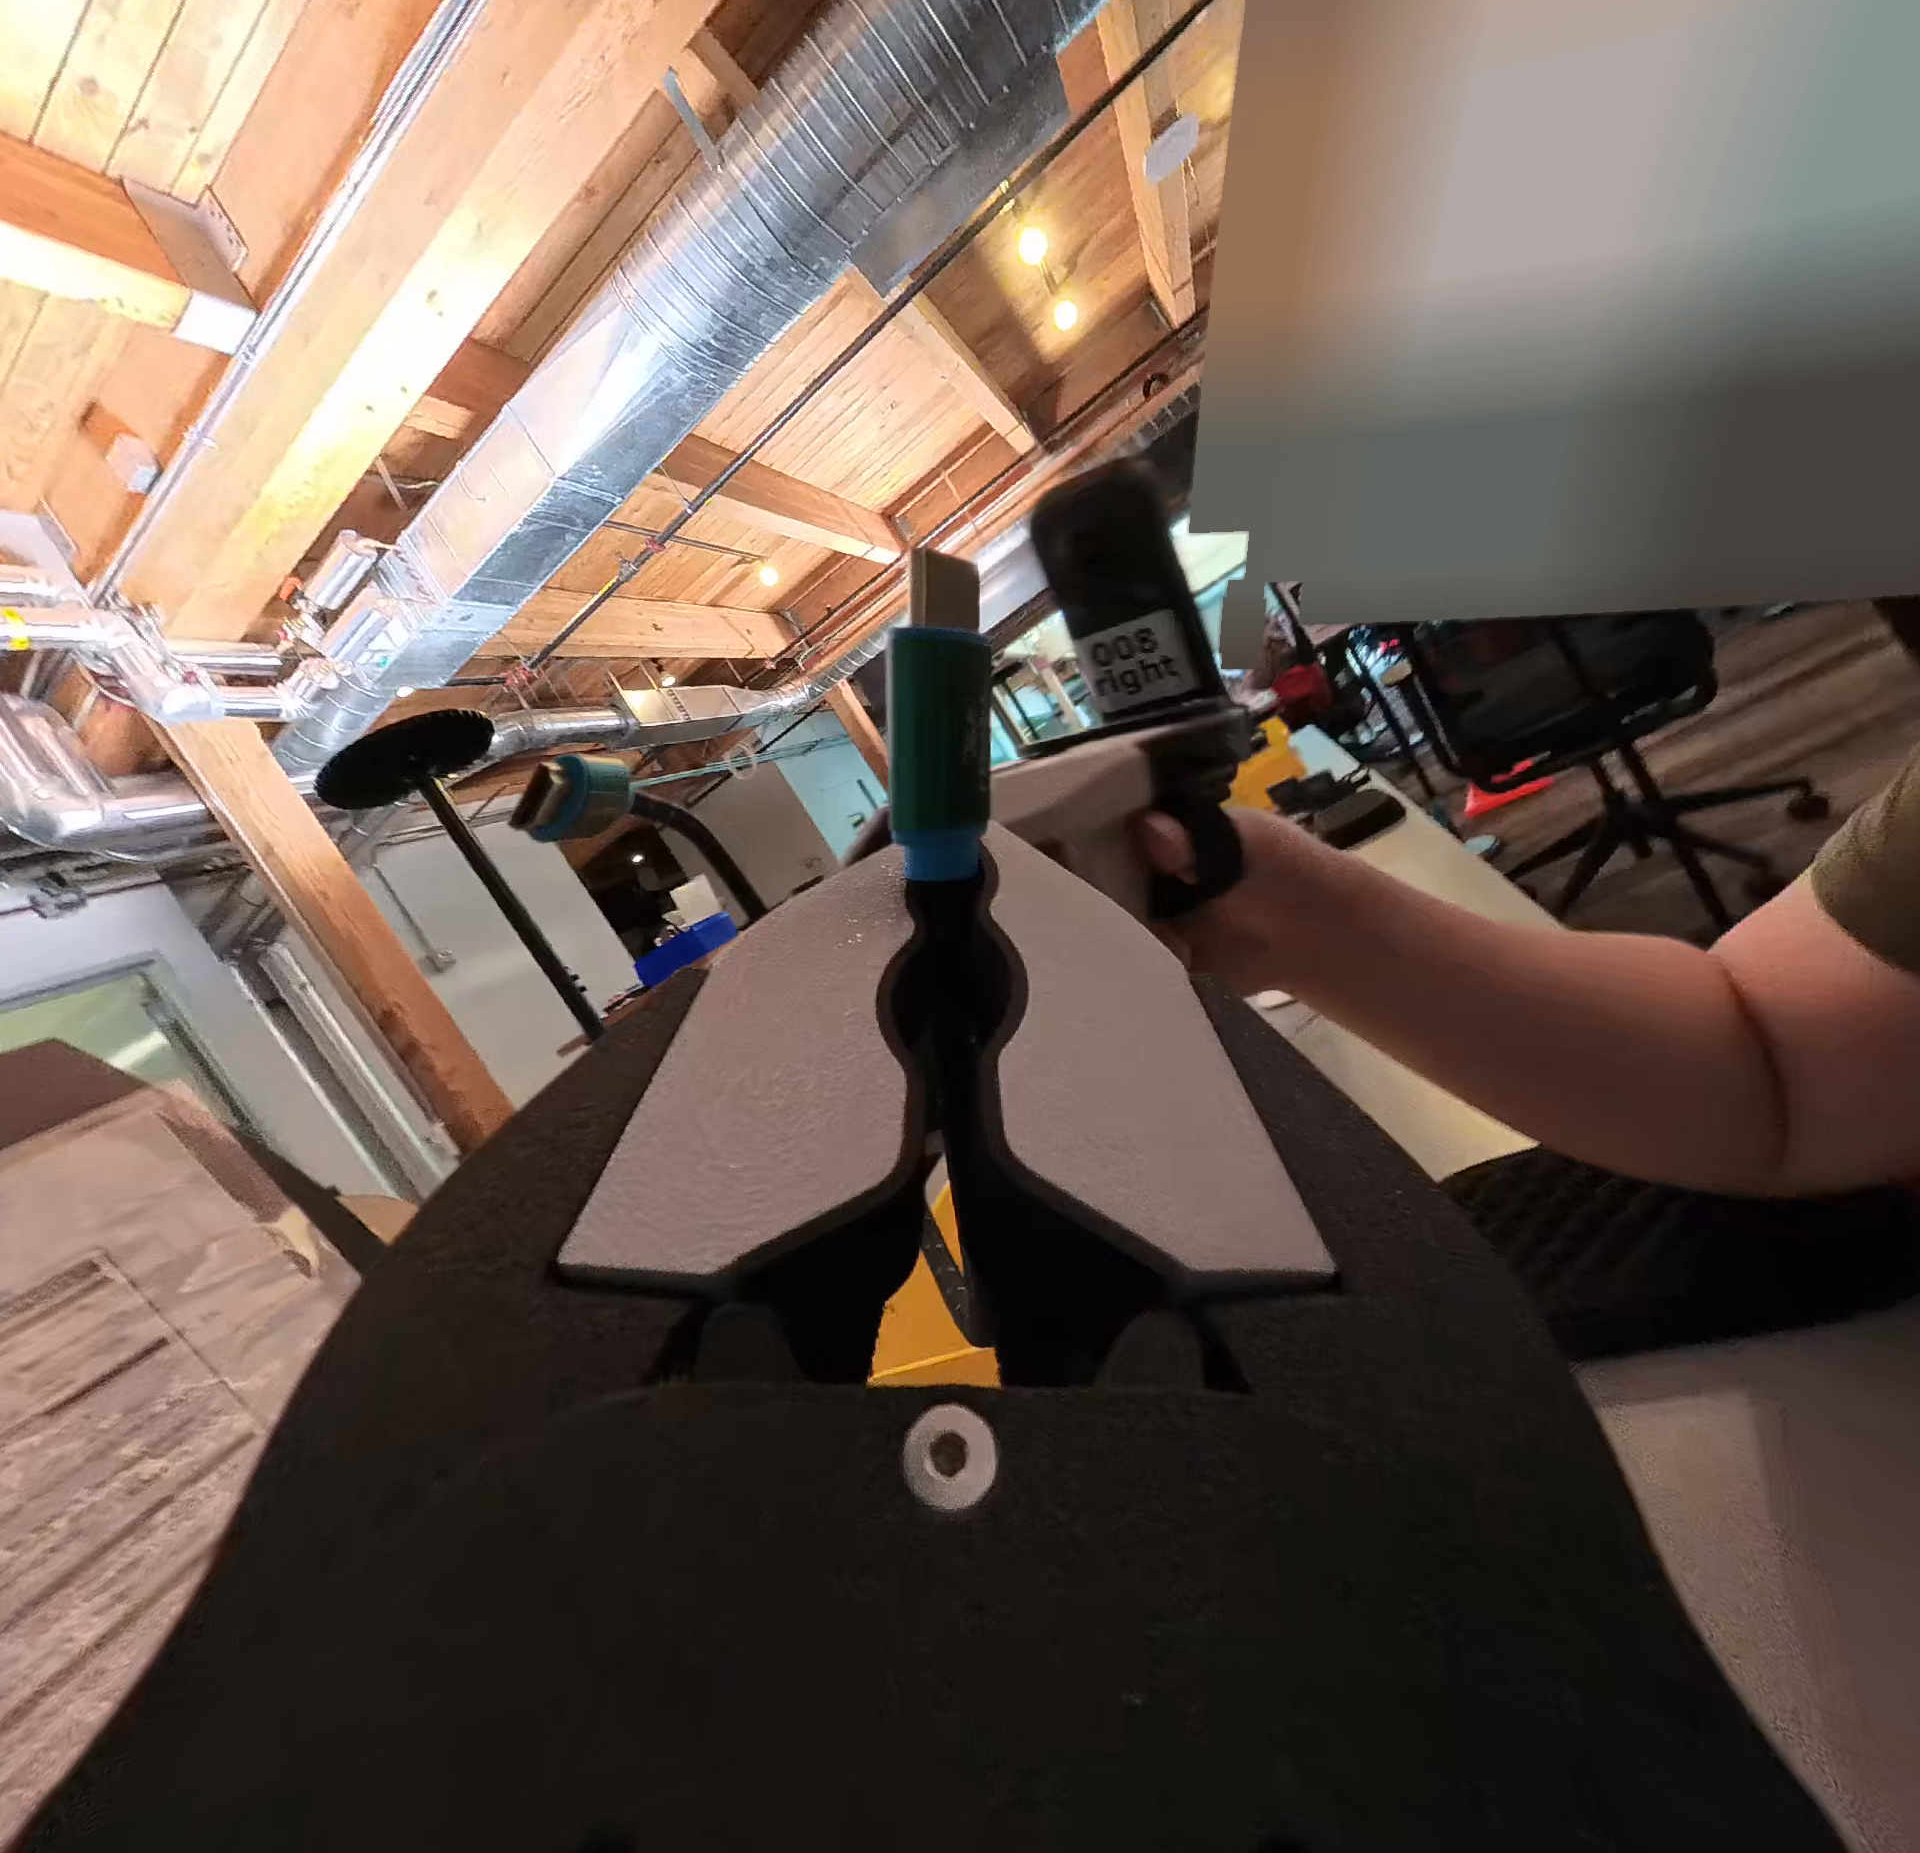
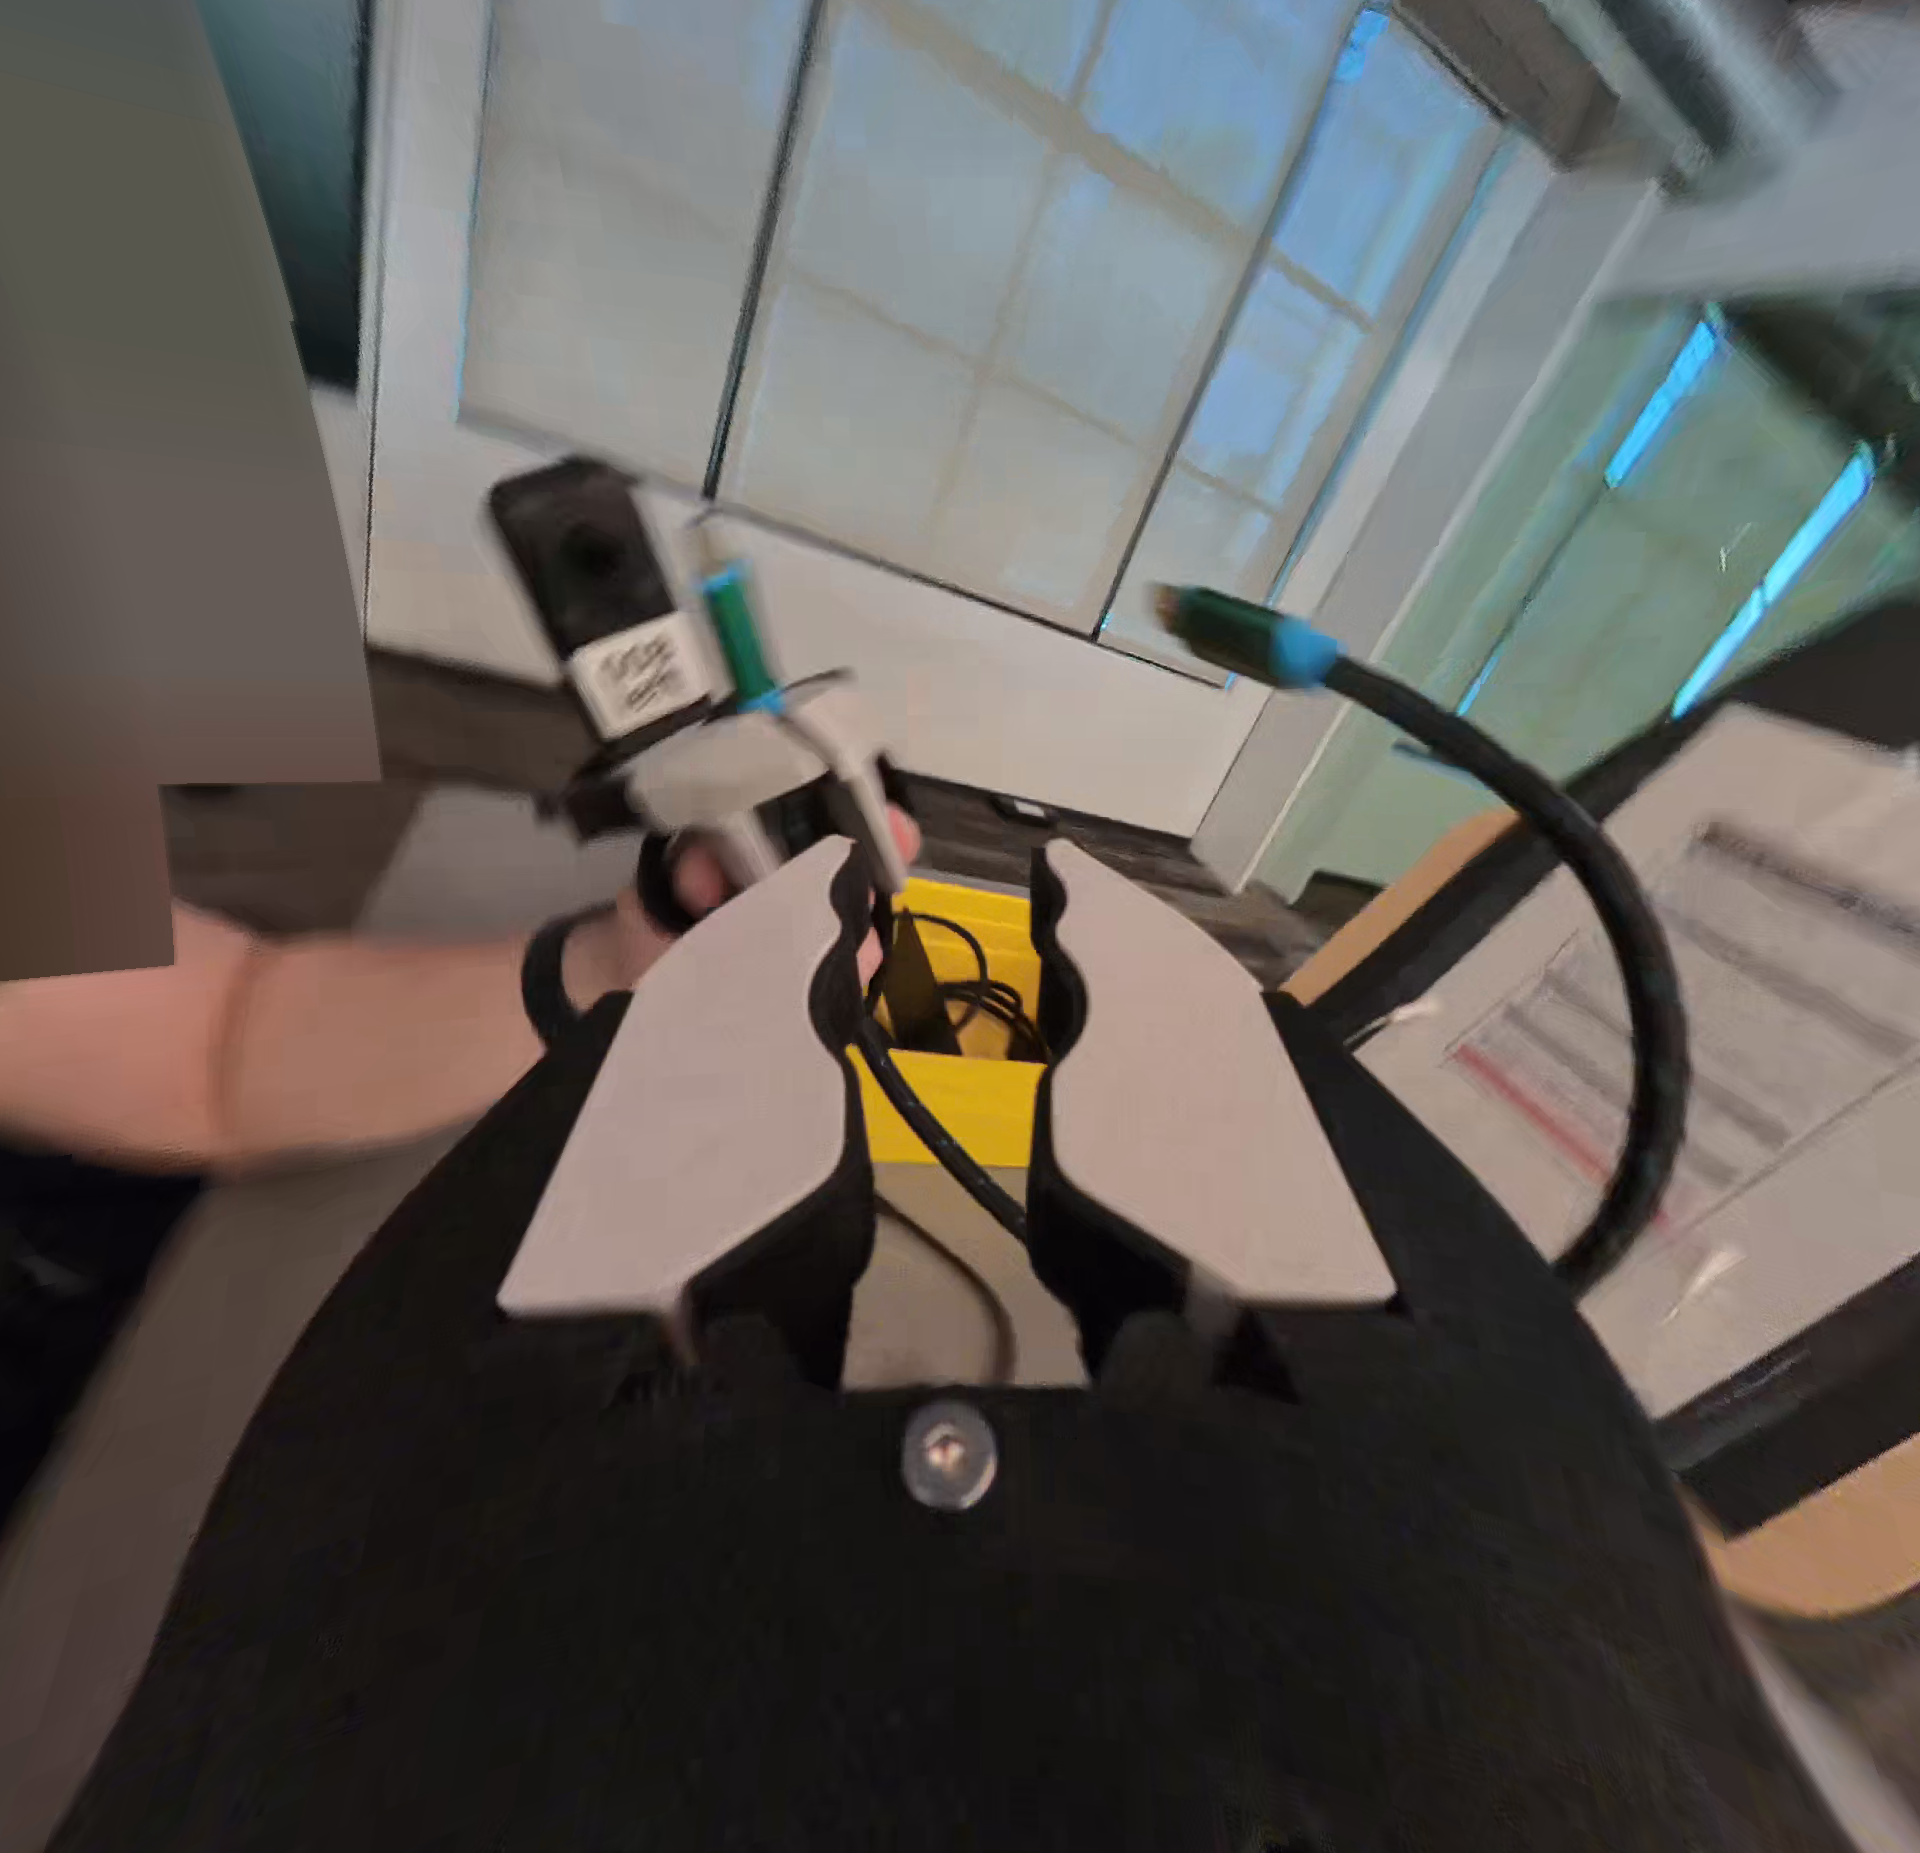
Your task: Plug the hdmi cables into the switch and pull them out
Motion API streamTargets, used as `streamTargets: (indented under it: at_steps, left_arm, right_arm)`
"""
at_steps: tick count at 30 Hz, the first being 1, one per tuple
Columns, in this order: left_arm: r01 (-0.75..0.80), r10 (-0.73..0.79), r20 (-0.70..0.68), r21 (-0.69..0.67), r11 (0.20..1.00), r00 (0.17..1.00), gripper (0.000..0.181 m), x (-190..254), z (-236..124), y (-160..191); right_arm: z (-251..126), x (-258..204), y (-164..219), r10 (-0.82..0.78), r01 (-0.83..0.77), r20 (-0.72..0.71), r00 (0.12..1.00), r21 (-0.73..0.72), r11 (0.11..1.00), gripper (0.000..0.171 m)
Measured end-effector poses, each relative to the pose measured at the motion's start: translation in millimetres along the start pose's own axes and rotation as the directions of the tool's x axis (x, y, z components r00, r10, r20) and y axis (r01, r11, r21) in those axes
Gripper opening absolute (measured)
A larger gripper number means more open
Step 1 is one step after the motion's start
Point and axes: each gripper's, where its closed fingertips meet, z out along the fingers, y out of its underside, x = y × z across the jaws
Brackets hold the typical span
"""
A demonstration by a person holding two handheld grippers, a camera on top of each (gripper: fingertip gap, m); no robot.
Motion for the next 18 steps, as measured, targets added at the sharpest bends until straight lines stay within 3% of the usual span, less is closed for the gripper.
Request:
streamTargets:
  at_steps: [2, 5, 9, 11, 13, 16, 18]
  left_arm:
    - [-0.067, 0.067, -0.012, -0.022, 0.997, 0.998, 0.000, 7.7, 2.8, 0.7]
    - [-0.124, 0.123, -0.049, -0.034, 0.992, 0.991, 0.000, 21.0, 7.2, -0.7]
    - [-0.175, 0.171, -0.088, -0.037, 0.984, 0.981, 0.000, 32.8, 10.3, -2.0]
    - [-0.190, 0.185, -0.102, -0.038, 0.981, 0.977, 0.000, 36.9, 11.6, -1.9]
    - [-0.183, 0.178, -0.118, -0.034, 0.983, 0.977, 0.000, 41.0, 12.8, -2.8]
    - [-0.190, 0.184, -0.125, -0.040, 0.981, 0.975, 0.000, 43.6, 14.1, -2.5]
    - [-0.196, 0.190, -0.123, -0.040, 0.980, 0.974, 0.000, 43.8, 14.1, -2.1]
  right_arm:
    - [-1.0, 17.7, -1.9, 0.210, -0.207, -0.033, 0.977, 0.072, 0.976, 0.033]
    - [-3.3, 28.2, -8.1, 0.439, -0.442, 0.058, 0.896, 0.196, 0.875, 0.037]
    - [0.0, 1.7, -16.0, 0.471, -0.536, 0.307, 0.827, 0.175, 0.826, 0.037]
    - [-5.3, -27.4, -28.7, 0.398, -0.535, 0.492, 0.774, 0.173, 0.827, 0.037]
    - [-9.6, -54.3, -34.3, 0.262, -0.437, 0.569, 0.780, 0.195, 0.878, 0.039]
    - [1.1, -65.4, -23.3, -0.043, -0.060, 0.361, 0.932, 0.270, 0.961, 0.038]
    - [4.3, -73.2, -18.7, -0.235, 0.165, 0.255, 0.938, 0.268, 0.949, 0.034]
